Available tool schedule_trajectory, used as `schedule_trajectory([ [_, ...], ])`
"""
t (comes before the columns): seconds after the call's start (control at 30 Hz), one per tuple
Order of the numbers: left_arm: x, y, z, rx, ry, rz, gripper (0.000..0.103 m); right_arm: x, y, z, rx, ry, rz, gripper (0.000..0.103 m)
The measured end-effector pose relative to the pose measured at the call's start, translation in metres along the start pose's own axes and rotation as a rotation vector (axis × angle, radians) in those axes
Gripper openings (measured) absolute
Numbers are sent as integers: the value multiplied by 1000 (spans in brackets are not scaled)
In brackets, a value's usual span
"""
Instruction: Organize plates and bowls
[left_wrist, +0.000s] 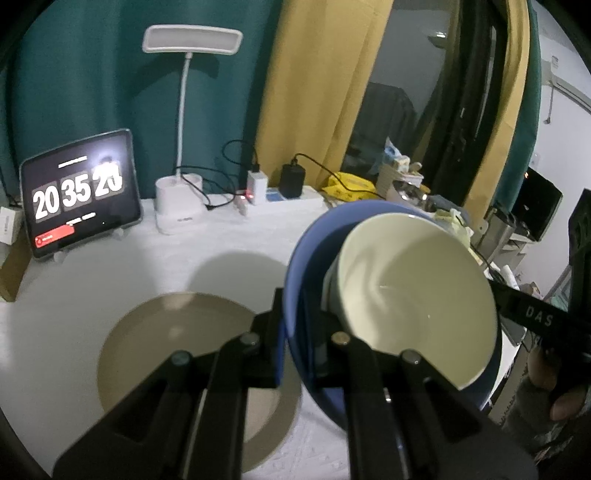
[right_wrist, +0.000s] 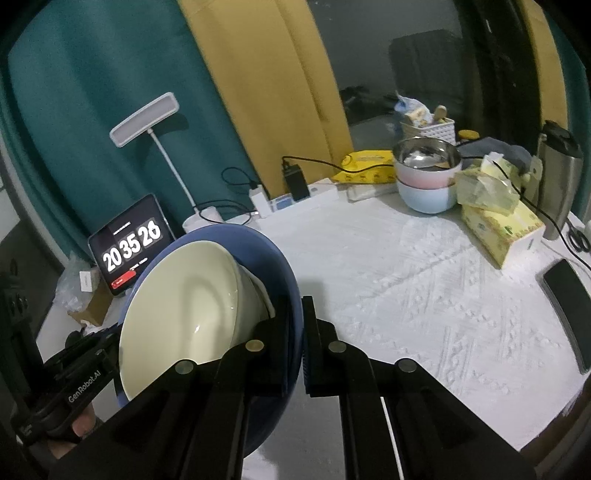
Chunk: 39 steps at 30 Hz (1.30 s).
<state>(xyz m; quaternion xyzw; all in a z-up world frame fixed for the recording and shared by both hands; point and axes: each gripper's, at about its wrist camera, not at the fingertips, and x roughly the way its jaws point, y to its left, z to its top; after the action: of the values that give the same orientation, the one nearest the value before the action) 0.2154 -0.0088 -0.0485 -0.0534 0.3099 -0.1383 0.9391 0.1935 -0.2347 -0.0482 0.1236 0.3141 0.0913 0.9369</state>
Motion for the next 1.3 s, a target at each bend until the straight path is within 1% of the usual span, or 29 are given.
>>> schedule_trajectory([
  [0.57,-20,58,-3,-71,-24,49,7,22,60,3,-73,26,50,7],
  [0.97,-24,103,-14,-128,-3,92,7,54,101,-4,-118,77,82,7],
  [1.3,-17,131,-23,-166,29,121,7,82,122,-10,-142,127,96,7],
])
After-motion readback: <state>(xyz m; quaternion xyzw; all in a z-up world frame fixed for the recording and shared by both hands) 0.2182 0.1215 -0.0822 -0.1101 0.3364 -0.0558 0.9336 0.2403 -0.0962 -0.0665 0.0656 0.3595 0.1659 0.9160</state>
